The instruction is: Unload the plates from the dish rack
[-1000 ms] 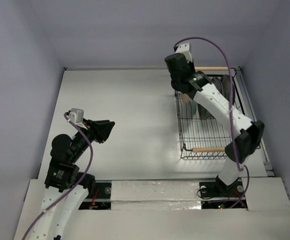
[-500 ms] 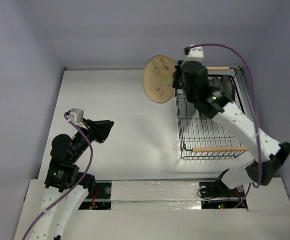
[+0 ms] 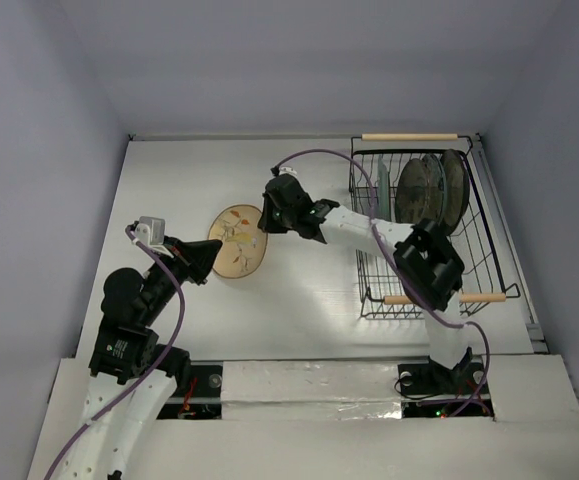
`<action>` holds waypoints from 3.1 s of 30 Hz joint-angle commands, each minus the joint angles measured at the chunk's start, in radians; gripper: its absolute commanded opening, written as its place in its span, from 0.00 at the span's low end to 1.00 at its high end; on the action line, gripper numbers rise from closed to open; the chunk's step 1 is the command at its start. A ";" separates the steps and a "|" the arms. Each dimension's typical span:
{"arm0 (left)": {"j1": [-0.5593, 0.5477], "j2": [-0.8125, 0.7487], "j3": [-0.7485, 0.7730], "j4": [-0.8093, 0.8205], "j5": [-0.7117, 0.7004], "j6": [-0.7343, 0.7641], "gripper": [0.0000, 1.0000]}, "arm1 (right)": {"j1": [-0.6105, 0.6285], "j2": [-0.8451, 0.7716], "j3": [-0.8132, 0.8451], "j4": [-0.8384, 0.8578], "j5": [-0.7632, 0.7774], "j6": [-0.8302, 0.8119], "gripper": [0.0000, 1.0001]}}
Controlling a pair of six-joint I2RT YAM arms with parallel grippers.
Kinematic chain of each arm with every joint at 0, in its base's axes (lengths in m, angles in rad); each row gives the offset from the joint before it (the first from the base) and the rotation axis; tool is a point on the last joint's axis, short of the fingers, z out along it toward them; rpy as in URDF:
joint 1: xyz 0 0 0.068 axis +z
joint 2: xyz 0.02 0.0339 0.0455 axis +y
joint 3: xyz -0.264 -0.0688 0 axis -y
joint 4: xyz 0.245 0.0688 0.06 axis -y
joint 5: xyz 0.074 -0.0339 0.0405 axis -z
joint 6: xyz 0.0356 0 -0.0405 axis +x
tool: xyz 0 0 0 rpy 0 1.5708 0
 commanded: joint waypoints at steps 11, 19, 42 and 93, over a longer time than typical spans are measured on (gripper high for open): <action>0.003 0.011 0.001 0.032 -0.004 0.000 0.08 | -0.003 0.120 0.082 0.252 0.040 0.178 0.25; 0.003 0.012 -0.001 0.035 0.000 0.000 0.19 | -0.003 0.131 0.004 0.298 0.031 0.178 0.62; 0.031 0.011 0.002 0.031 -0.004 0.003 0.03 | -0.003 -0.512 -0.200 -0.062 0.595 -0.287 0.00; 0.031 -0.006 -0.002 0.034 -0.003 -0.004 0.15 | -0.226 -0.695 -0.033 -0.360 0.792 -0.456 0.00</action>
